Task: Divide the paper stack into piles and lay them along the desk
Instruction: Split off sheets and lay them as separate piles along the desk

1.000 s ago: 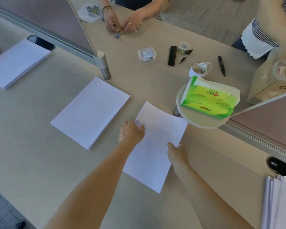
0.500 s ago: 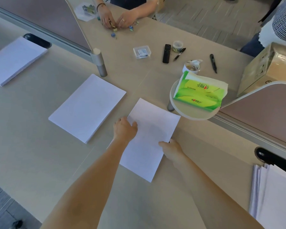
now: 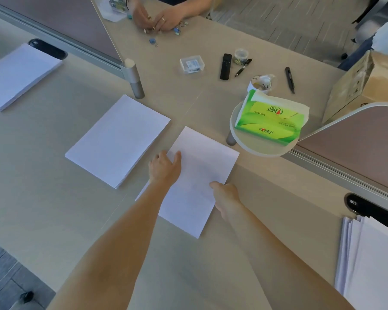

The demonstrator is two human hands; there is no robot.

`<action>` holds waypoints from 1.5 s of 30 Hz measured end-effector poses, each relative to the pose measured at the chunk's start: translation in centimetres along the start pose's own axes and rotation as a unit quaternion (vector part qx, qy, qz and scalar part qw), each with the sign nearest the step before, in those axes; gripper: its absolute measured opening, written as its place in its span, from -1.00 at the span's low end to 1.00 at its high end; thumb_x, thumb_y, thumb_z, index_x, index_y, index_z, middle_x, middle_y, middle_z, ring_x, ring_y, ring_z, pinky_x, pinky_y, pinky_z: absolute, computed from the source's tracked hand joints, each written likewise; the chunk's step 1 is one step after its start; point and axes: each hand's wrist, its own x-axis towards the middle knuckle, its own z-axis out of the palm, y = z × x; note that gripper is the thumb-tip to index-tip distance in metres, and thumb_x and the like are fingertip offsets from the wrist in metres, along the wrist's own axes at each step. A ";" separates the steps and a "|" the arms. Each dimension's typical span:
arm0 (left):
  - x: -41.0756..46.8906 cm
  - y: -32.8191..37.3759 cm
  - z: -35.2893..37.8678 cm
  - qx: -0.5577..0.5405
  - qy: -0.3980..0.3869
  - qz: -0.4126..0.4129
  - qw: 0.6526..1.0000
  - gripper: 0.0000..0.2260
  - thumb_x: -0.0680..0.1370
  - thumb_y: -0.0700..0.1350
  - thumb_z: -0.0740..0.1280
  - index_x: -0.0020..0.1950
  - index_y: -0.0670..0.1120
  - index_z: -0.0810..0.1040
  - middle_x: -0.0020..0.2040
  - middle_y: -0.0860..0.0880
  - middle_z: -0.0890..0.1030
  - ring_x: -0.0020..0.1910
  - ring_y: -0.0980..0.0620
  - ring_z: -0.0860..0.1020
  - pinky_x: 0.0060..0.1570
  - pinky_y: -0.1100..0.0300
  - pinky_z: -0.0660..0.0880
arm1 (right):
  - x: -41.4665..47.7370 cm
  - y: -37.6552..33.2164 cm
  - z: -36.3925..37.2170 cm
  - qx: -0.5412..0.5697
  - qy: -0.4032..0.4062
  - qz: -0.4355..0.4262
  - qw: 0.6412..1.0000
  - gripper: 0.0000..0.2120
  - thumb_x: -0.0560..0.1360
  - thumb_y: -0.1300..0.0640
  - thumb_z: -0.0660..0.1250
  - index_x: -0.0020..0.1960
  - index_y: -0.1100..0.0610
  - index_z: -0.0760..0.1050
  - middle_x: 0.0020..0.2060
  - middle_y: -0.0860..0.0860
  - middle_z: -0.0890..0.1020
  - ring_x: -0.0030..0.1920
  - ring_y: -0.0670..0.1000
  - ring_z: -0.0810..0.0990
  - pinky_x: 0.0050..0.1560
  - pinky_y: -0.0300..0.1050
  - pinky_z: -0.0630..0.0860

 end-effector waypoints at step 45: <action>-20.8 7.3 2.8 0.009 -0.214 0.112 0.970 -0.54 0.63 0.05 0.14 0.38 -0.25 0.40 0.37 -0.25 0.43 0.35 -0.22 0.41 0.34 0.01 0.33 | -13.2 9.9 -24.0 0.107 0.141 -0.025 0.984 -0.91 0.50 0.14 0.33 -0.16 0.15 0.49 -0.29 0.09 0.52 -0.35 0.04 0.50 -0.26 -0.13 0.45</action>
